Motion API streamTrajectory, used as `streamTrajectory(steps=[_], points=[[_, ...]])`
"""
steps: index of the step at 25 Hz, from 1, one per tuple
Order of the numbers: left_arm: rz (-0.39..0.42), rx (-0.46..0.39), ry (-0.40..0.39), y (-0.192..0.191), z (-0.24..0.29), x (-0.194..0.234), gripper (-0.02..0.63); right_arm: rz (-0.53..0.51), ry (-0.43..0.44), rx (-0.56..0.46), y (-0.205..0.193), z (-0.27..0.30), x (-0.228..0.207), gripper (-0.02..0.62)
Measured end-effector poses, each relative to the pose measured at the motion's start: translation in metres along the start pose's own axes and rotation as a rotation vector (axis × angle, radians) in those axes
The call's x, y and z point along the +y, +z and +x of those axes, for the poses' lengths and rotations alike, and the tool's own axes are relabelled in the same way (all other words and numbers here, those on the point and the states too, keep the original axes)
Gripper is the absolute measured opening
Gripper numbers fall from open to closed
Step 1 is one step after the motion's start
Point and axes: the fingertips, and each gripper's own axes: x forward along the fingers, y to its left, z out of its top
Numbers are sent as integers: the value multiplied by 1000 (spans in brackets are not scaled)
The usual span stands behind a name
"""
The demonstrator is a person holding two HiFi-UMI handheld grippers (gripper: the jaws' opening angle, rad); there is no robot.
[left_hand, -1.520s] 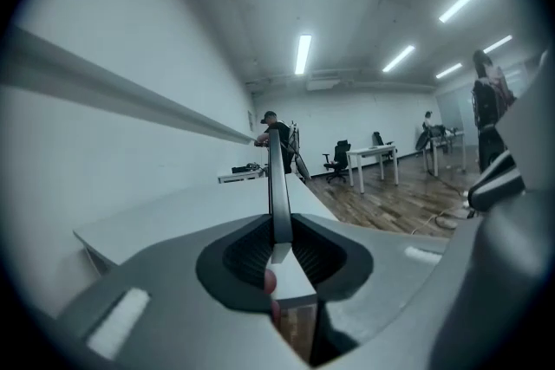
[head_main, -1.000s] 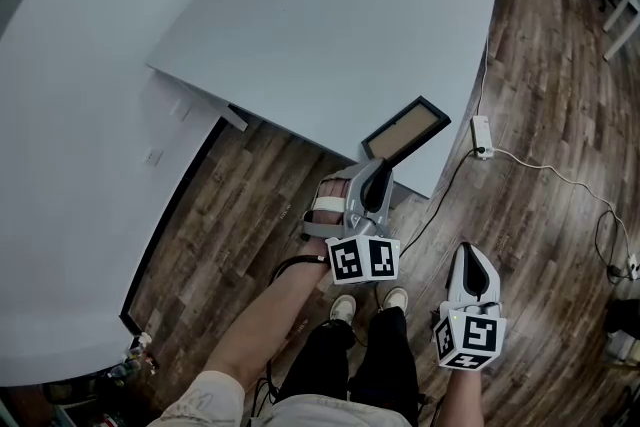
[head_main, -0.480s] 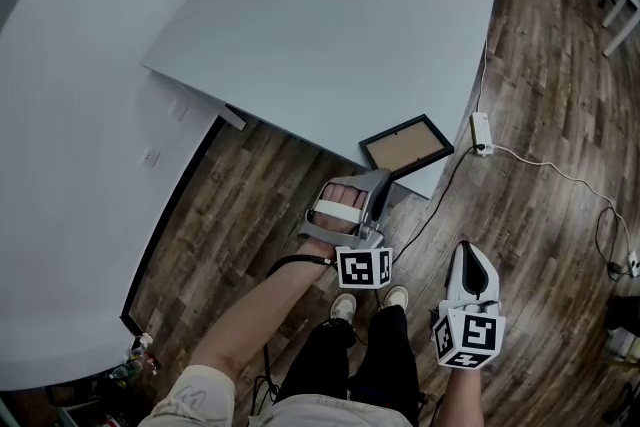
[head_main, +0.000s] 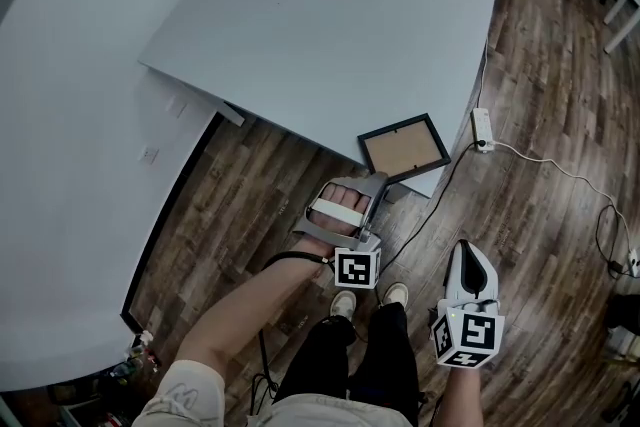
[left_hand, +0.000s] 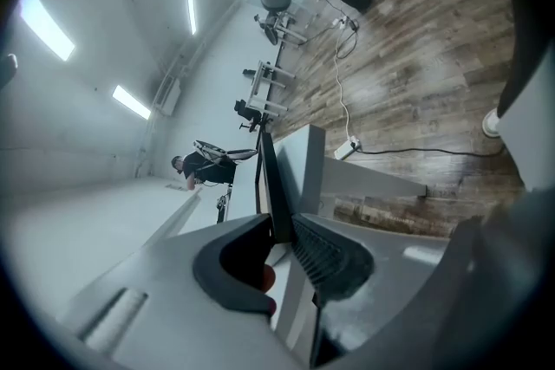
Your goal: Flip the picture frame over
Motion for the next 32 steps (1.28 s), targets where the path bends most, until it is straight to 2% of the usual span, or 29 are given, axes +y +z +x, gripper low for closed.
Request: streamTrajectory(steps=[3,9,15,23,32], points=[[79,16,6,-4,1,0,78,5,1,3,-1,2,0,26],[137,15,-10,-4,5,-12,84,6,2,6,-3,5,3,26],[136,27,-10,-5,7,-11,91,4,5,7,-3,5,4,26],[124,67,-13,-12,9,-10,185,2,3,-1,1,2,3,26],[108,76,-9,-17,4,3,222,-11,-2,-29,15,-1,6,26]])
